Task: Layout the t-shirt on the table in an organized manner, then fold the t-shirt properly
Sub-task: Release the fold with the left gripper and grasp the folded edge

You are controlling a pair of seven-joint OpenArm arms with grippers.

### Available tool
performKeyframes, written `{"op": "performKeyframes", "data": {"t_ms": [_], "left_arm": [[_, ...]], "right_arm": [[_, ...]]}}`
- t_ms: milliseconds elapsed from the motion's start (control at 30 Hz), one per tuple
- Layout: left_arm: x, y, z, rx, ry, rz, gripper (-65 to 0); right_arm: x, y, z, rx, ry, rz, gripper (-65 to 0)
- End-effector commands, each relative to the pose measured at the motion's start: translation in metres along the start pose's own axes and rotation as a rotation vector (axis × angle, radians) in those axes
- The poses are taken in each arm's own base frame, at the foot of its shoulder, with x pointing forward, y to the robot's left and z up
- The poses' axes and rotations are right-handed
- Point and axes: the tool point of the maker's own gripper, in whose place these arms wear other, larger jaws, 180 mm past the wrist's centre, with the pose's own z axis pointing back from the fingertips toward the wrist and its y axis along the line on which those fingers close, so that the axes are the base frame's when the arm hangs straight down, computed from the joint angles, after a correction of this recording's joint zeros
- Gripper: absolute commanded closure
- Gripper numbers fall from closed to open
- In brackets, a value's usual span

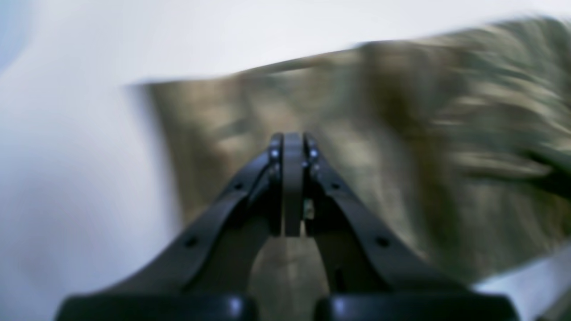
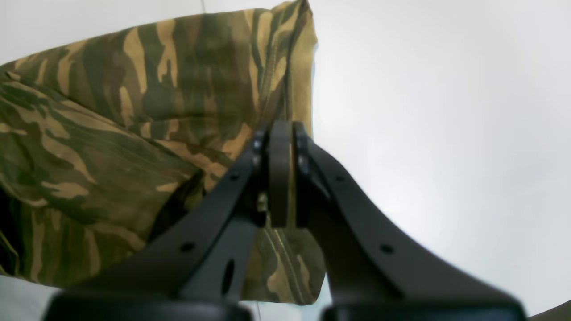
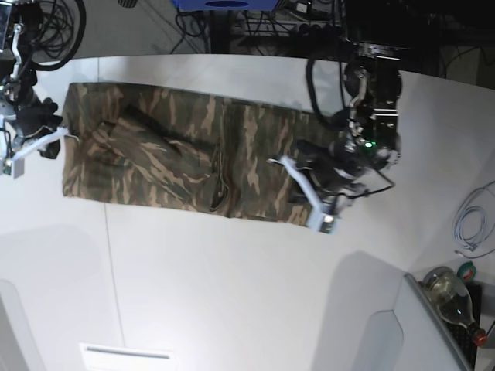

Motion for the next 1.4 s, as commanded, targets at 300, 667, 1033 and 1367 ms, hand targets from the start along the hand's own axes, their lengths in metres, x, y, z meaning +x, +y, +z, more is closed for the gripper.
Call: {"op": "performKeyframes", "data": {"t_ms": [300,667,1033,1367], "left_arm": [[-0.022,0.144,0.051,0.235,-0.034,0.069,0.0],[-0.067,0.164,0.036,0.221,-0.068,0.126,0.0],[-0.079,0.096,-0.008,0.039,-0.05,0.046,0.0],[-0.074,0.055,-0.025,-0.046,-0.05,0.027,0.0]], "right_arm": [[0.019,0.001,-0.005,0.275,-0.06,-0.372,-46.8],[-0.027,-0.013,-0.037,0.319,0.169,-0.377,-53.4],[-0.06,0.032,-0.039,0.411,0.321,-0.282,-51.2],[-0.04,0.045,-0.048,0.44,0.294,-0.259,-18.0]]}}
